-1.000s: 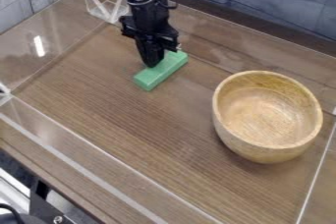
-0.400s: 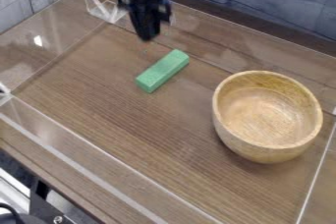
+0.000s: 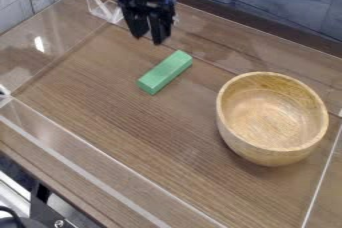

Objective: Put green stick into wooden bowl

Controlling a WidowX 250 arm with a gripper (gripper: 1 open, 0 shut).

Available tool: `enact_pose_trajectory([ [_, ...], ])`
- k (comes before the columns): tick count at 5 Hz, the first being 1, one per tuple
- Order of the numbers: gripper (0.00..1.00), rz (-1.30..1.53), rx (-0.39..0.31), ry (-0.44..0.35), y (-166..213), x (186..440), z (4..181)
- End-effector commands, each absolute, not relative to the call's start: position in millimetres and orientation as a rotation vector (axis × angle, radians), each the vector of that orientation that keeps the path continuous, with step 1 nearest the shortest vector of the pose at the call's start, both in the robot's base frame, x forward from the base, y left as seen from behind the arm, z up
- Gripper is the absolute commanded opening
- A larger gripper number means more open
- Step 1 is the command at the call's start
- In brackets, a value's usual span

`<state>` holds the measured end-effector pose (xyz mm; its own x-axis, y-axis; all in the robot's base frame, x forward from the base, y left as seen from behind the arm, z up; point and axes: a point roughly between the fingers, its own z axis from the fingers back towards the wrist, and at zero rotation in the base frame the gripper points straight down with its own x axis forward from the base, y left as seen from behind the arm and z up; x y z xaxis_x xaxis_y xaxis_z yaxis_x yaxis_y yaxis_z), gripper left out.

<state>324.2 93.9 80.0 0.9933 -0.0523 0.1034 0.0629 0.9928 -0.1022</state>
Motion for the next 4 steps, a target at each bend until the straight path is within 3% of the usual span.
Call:
enact_pose_trajectory([
  [1, 1.00, -0.050, -0.069, -0.138, 84.2, 321.9, 86.8],
  [3, 1.00, -0.025, -0.061, -0.102, 85.7, 335.2, 66.9],
  [4, 1.00, -0.078, -0.060, -0.081, 78.6, 328.1, 49.8],
])
